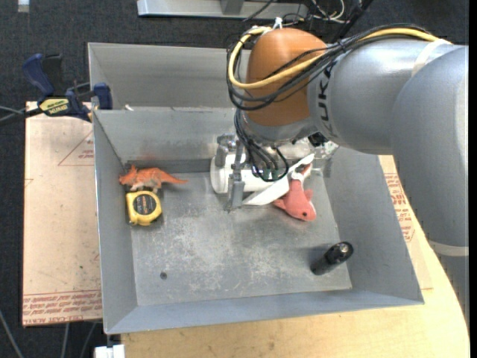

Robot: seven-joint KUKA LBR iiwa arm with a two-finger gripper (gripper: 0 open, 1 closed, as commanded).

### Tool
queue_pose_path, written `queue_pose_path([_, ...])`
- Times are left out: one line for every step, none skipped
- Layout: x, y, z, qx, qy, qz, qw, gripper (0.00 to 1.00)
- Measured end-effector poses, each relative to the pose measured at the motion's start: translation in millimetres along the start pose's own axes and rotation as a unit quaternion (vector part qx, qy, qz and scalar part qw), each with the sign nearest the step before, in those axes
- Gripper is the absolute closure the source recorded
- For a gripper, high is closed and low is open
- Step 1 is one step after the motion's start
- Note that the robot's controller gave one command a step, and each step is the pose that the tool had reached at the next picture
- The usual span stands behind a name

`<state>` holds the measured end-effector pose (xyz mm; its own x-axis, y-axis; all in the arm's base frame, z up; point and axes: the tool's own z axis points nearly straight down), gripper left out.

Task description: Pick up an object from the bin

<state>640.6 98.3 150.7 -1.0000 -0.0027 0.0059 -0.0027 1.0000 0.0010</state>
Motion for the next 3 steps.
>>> queue_pose_path([-1.4,0,-5,0.000,-0.0034,0.001,1.0000,0.00])
queue_pose_path([-3.5,-38,9,-0.002,-0.0040,-0.017,0.9998,0.00])
queue_pose_path([3.7,-70,31,-0.003,-0.0127,0.047,0.9988,0.00])
